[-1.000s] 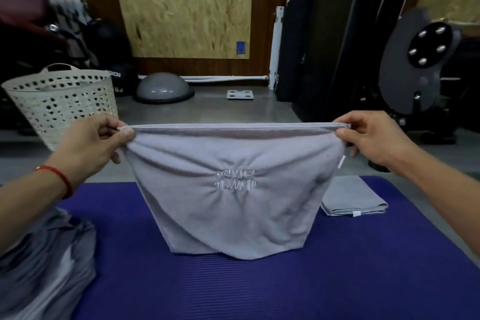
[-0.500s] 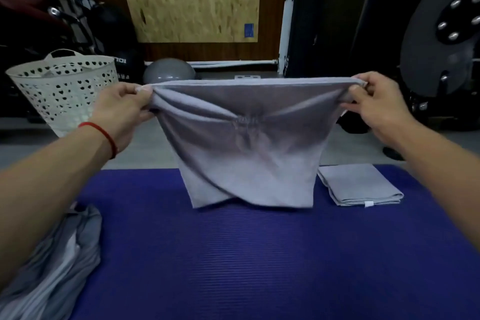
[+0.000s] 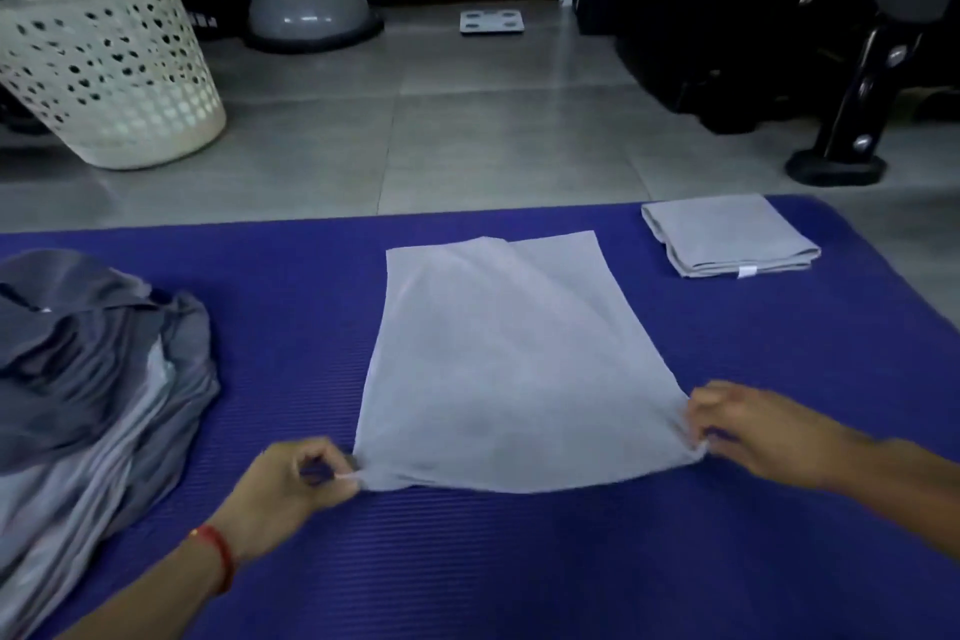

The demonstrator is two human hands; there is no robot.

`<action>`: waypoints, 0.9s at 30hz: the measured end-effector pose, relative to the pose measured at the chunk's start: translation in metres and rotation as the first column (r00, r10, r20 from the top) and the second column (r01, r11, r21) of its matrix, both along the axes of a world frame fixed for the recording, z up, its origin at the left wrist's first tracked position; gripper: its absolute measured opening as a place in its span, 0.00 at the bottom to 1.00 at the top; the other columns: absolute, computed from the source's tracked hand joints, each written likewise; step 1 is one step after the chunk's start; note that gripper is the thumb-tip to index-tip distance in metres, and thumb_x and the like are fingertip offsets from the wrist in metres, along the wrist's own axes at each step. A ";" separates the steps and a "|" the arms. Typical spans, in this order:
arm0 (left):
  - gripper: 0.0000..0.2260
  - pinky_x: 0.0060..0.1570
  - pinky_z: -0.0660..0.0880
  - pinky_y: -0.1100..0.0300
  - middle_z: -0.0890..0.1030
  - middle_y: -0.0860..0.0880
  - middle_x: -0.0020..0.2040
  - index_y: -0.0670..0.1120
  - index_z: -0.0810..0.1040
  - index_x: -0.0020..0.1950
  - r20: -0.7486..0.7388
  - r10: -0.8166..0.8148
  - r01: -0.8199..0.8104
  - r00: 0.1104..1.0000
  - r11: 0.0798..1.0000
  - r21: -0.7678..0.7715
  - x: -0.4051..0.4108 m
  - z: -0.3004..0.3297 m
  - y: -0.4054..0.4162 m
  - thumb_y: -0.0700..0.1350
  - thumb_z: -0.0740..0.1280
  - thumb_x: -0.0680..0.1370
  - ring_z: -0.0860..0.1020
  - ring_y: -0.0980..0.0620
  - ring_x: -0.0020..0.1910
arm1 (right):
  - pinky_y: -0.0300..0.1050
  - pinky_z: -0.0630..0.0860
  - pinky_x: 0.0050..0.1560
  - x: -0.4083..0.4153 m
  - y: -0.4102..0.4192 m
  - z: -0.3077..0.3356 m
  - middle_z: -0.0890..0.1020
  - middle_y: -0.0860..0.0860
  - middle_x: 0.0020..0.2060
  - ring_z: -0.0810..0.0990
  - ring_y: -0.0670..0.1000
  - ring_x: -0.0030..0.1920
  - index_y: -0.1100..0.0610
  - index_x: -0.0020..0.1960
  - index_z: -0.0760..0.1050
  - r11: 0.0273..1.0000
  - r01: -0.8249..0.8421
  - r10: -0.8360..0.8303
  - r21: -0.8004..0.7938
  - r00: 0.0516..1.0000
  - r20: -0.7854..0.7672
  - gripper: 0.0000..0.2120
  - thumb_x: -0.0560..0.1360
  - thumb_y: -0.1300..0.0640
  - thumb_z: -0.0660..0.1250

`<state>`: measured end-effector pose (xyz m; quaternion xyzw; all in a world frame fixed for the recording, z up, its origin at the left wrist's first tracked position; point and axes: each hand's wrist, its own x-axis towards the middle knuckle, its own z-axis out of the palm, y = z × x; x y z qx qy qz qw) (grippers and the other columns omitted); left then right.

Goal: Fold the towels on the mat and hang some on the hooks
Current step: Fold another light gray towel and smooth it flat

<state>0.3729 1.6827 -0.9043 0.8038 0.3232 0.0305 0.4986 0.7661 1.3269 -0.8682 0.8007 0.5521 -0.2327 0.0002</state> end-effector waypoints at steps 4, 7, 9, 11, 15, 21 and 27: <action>0.08 0.42 0.76 0.62 0.80 0.54 0.43 0.53 0.80 0.40 -0.136 -0.265 0.288 0.955 0.938 0.194 -0.056 -0.027 -0.028 0.48 0.79 0.71 0.80 0.55 0.41 | 0.35 0.70 0.55 -0.030 -0.051 -0.028 0.74 0.35 0.49 0.70 0.36 0.55 0.33 0.44 0.68 0.991 -0.110 0.105 -0.083 0.992 -0.063 0.12 0.80 0.49 0.65; 0.10 0.44 0.70 0.70 0.75 0.63 0.44 0.57 0.75 0.41 -0.252 -0.445 0.505 0.860 0.815 0.285 -0.085 -0.048 -0.052 0.50 0.75 0.71 0.76 0.63 0.42 | 0.31 0.68 0.58 -0.058 -0.077 -0.050 0.71 0.29 0.51 0.69 0.32 0.57 0.41 0.52 0.74 0.968 -0.205 0.177 -0.143 0.966 -0.188 0.03 0.80 0.48 0.62; 0.09 0.46 0.70 0.70 0.74 0.64 0.44 0.59 0.74 0.42 -0.307 -0.491 0.568 0.815 0.780 0.262 -0.087 -0.050 -0.061 0.48 0.73 0.70 0.75 0.64 0.43 | 0.28 0.67 0.50 -0.069 -0.073 -0.049 0.72 0.32 0.49 0.70 0.32 0.53 0.47 0.51 0.76 0.935 -0.266 0.214 -0.235 0.951 -0.225 0.06 0.79 0.50 0.61; 0.06 0.46 0.71 0.69 0.77 0.63 0.47 0.61 0.78 0.42 -0.378 -0.476 0.570 0.794 0.799 0.191 -0.070 -0.039 -0.054 0.49 0.70 0.70 0.77 0.63 0.46 | 0.30 0.69 0.44 -0.062 -0.051 -0.037 0.76 0.38 0.45 0.76 0.38 0.48 0.49 0.47 0.78 0.948 -0.167 0.109 -0.273 0.970 -0.216 0.06 0.77 0.50 0.63; 0.09 0.48 0.75 0.64 0.82 0.57 0.44 0.54 0.82 0.46 -0.339 -0.167 0.265 0.926 0.926 0.268 0.004 -0.029 -0.004 0.39 0.70 0.74 0.80 0.59 0.44 | 0.37 0.72 0.44 -0.004 0.014 -0.037 0.81 0.42 0.40 0.79 0.42 0.40 0.47 0.44 0.79 0.985 0.168 -0.169 -0.028 0.982 -0.084 0.06 0.80 0.53 0.66; 0.08 0.52 0.76 0.54 0.83 0.48 0.49 0.51 0.77 0.54 -0.339 0.222 -0.154 0.914 0.964 0.218 0.147 -0.050 0.086 0.48 0.70 0.76 0.80 0.44 0.50 | 0.52 0.76 0.60 0.076 0.123 -0.073 0.82 0.53 0.57 0.79 0.58 0.59 0.55 0.60 0.77 0.744 0.660 -0.639 0.104 0.748 -0.178 0.11 0.81 0.53 0.63; 0.14 0.56 0.80 0.48 0.84 0.42 0.46 0.41 0.83 0.44 -0.257 0.521 -0.492 0.814 0.853 0.171 0.208 -0.062 0.119 0.53 0.70 0.76 0.83 0.40 0.50 | 0.57 0.77 0.55 0.107 0.190 -0.118 0.80 0.59 0.47 0.80 0.62 0.51 0.54 0.42 0.75 0.482 0.867 -0.813 0.123 0.495 -0.307 0.16 0.71 0.42 0.59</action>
